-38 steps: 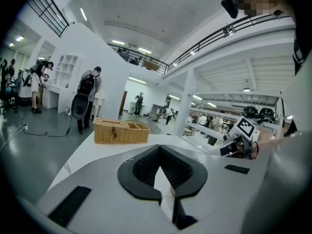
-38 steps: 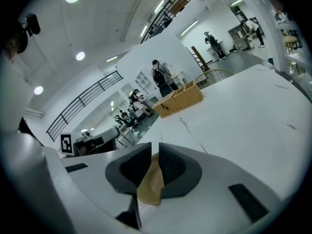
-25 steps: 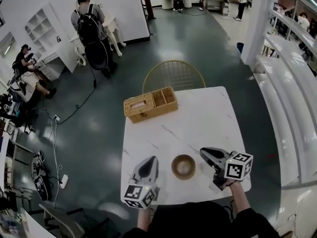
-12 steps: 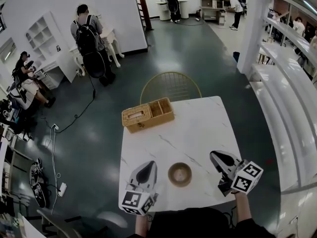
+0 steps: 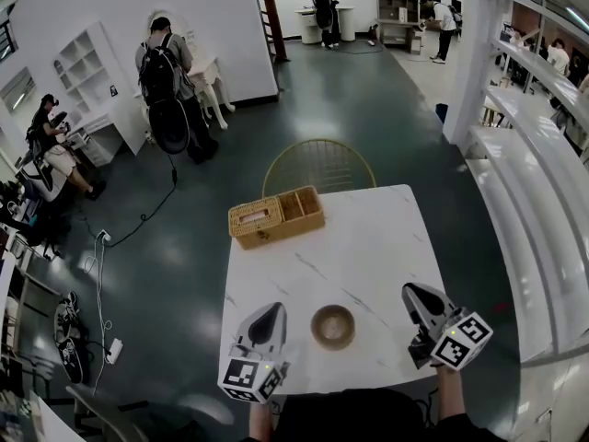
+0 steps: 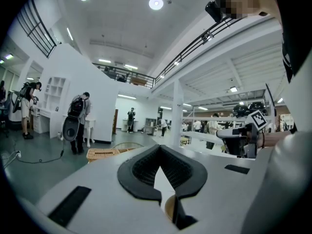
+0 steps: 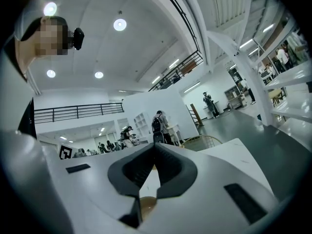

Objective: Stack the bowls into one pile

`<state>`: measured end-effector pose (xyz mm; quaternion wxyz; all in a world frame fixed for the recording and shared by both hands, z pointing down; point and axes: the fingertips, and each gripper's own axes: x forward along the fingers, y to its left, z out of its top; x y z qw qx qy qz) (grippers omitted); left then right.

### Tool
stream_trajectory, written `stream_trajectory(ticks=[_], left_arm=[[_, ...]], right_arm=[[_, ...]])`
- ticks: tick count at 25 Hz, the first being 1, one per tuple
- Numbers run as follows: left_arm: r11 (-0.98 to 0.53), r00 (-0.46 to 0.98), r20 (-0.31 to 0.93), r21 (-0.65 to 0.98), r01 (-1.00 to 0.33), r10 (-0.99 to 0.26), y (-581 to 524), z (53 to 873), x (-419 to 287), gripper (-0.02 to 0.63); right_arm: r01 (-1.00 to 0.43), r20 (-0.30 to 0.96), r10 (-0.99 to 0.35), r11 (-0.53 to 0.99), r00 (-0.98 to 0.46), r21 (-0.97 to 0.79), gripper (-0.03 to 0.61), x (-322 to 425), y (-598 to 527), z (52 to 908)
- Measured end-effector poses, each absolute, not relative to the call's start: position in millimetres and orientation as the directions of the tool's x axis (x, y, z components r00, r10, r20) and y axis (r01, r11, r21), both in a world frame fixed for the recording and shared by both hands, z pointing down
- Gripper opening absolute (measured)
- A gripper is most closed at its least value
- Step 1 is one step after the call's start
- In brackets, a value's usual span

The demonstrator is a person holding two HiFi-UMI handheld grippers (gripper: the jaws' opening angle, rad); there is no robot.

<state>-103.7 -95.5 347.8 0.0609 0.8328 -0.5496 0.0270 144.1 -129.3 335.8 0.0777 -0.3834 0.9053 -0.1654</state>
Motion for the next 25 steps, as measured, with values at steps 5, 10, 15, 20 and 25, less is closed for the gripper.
stream_trajectory(ticks=[5,10,15,20,25], left_arm=[[-0.383,0.388,0.115,0.065,-0.921,-0.914,-94,349,-104,0.014],[-0.385,0.390,0.111,0.067,-0.921,-0.914,-94,347,-105,0.014],[-0.390,0.395,0.106,0.068,-0.918,-0.913,-94,345,-103,0.014],[-0.389,0.394,0.109,0.065,-0.919,-0.912,-91,346,-102,0.014],[-0.379,0.383,0.109,0.053,-0.924,-0.917,-90,349,-107,0.014]], right_arm=[[-0.695,-0.012,-0.735,0.647,-0.678,-0.312,0.014,147,-133,334],[-0.716,-0.003,-0.745,0.642,-0.667,-0.274,0.014,147,-134,334],[-0.737,-0.005,-0.763,0.626,-0.646,-0.253,0.014,153,-134,333],[-0.752,-0.007,-0.778,0.610,-0.628,-0.250,0.014,161,-133,334],[-0.760,-0.008,-0.786,0.601,-0.619,-0.248,0.014,161,-132,338]])
